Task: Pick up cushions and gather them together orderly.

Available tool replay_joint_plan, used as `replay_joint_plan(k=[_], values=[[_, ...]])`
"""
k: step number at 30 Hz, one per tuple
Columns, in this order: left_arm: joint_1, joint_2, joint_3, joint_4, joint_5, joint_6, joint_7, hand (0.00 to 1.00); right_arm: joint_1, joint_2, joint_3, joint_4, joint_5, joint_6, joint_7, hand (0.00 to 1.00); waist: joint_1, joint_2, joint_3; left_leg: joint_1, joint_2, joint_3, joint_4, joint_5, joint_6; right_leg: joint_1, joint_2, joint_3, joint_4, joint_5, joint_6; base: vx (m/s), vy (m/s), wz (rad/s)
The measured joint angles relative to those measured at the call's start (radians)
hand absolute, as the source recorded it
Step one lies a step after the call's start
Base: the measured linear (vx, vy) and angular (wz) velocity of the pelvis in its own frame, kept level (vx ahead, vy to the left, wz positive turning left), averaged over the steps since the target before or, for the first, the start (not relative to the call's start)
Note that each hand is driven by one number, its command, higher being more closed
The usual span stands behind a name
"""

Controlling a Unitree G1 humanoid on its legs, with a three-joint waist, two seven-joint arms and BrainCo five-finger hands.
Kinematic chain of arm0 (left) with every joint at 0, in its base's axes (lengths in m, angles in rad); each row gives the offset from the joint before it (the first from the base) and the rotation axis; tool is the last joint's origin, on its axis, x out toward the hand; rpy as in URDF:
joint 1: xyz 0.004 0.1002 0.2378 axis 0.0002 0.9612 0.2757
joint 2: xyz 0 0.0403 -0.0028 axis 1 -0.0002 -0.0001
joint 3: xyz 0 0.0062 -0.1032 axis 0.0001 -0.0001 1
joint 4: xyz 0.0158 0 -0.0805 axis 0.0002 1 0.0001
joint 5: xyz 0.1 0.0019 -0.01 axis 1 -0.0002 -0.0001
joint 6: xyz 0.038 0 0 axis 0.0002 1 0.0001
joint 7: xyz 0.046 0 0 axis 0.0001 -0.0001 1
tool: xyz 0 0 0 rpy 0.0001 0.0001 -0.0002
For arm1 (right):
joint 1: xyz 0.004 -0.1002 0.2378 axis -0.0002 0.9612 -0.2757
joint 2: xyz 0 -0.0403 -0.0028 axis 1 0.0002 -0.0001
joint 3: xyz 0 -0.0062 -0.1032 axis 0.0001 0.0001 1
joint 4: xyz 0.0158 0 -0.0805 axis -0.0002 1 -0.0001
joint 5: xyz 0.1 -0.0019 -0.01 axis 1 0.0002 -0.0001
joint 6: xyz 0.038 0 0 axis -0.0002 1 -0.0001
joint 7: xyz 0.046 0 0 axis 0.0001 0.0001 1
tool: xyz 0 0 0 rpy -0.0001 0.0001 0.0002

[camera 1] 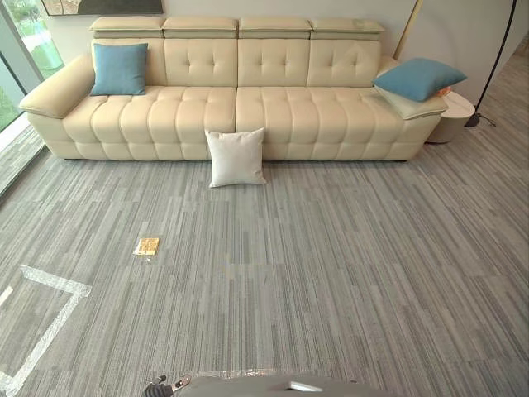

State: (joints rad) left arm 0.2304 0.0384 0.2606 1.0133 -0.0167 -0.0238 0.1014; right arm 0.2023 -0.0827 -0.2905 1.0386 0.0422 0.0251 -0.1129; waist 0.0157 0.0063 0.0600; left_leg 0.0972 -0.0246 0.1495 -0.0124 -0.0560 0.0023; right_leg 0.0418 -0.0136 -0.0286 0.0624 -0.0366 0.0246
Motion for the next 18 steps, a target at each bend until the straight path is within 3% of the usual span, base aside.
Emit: replay_joint_plan(k=[4, 18], values=[[-0.006, -0.001, 0.014, 0.023, 0.001, 0.0, 0.0, 0.0, -0.004, 0.002, -0.014, 0.002, -0.001, 0.001, 0.0, 0.0, 0.006, 0.007, 0.0, 0.031, 0.003, 0.013, -0.038, 0.019, 0.005, 0.028, 0.007, 0.0, -0.043, 0.012, 0.001, 0.06, -0.008, -0.04], [-0.019, 0.002, 0.021, 0.043, 0.0, -0.007, -0.001, 0.0, -0.05, 0.005, -0.058, 0.04, -0.009, 0.001, -0.001, 0.0, 0.012, -0.006, 0.017, 0.061, 0.009, 0.012, -0.061, 0.021, -0.001, 0.062, 0.016, -0.006, -0.087, 0.02, 0.003, 0.01, -0.029, 0.0]])
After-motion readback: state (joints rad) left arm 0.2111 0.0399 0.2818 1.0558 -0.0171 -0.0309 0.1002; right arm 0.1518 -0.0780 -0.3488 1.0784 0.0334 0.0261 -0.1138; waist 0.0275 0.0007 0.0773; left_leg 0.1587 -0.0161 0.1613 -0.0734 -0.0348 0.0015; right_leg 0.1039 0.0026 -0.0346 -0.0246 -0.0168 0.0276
